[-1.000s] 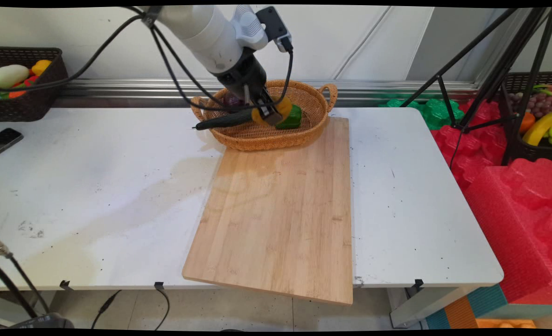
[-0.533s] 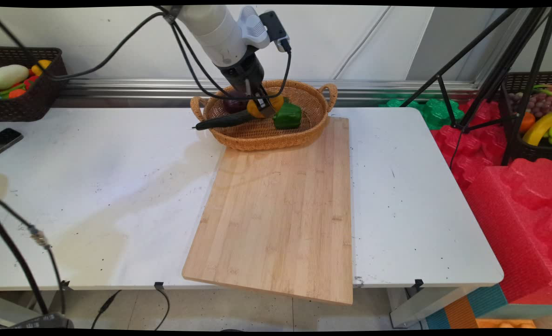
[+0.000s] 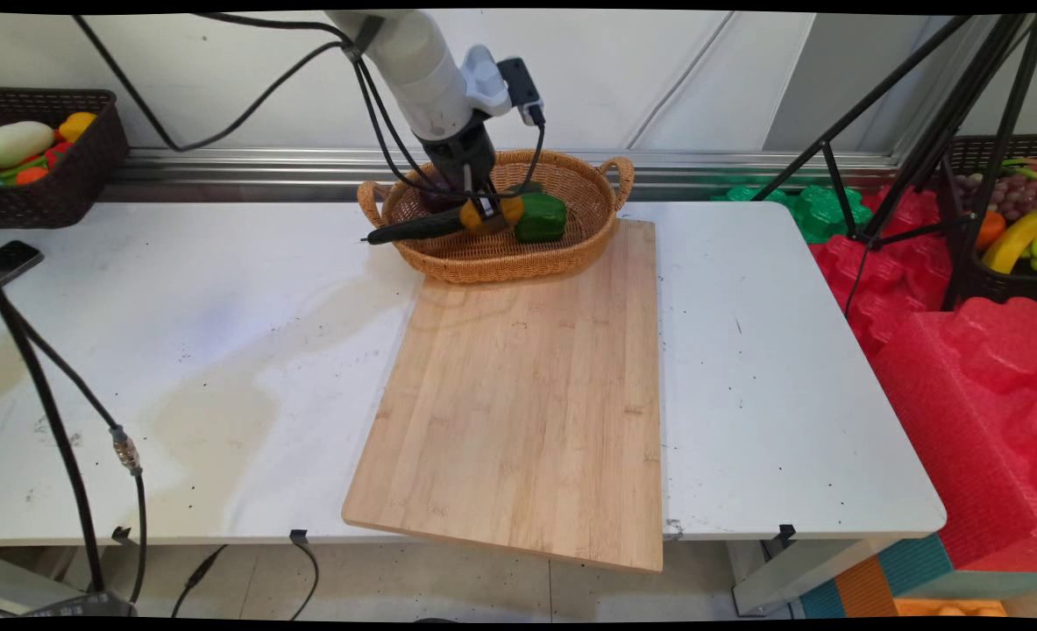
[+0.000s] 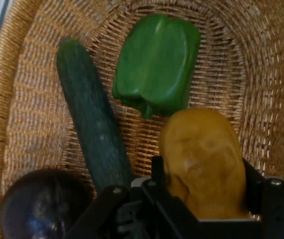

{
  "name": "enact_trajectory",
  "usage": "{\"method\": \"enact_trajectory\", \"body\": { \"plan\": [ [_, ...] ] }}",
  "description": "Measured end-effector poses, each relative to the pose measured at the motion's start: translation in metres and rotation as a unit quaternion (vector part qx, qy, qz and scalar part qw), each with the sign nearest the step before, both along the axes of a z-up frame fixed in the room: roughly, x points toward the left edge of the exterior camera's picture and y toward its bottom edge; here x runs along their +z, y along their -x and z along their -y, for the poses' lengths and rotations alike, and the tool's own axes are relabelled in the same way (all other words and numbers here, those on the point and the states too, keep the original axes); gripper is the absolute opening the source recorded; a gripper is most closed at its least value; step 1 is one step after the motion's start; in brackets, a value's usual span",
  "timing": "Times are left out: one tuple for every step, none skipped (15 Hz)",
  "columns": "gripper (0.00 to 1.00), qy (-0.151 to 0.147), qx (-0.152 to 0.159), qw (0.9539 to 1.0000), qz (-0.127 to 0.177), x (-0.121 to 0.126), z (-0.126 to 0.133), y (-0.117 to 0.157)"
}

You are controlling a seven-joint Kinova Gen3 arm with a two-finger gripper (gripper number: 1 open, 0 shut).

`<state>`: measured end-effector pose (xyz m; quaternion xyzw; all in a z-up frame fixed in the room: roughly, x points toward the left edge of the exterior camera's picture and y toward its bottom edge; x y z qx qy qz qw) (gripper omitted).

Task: Place the picked object in the vegetable basket

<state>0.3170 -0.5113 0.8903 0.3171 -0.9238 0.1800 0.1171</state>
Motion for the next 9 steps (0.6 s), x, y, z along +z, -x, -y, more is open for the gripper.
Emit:
{"method": "enact_trajectory", "body": {
  "plan": [
    [0.0, -0.003, -0.002, 1.0, 0.001, -0.003, 0.002, 0.0],
    [0.0, -0.008, -0.005, 1.0, 0.002, -0.007, 0.006, 0.0],
    [0.0, -0.012, -0.007, 0.9999, 0.002, -0.011, 0.01, 0.0],
    [0.0, -0.016, -0.011, 0.9998, 0.003, -0.015, 0.013, -0.001],
    [0.0, -0.019, -0.014, 0.9997, 0.003, -0.017, 0.015, -0.001],
    [1.0, -0.021, -0.016, 0.9996, 0.003, -0.019, 0.017, -0.001],
    [1.0, -0.022, -0.019, 0.9996, 0.002, -0.02, 0.019, -0.001],
    [1.0, -0.023, -0.022, 0.9995, 0.001, -0.02, 0.02, 0.0],
    [1.0, -0.023, -0.024, 0.9994, 0.001, -0.02, 0.021, 0.0]
  ]
}}
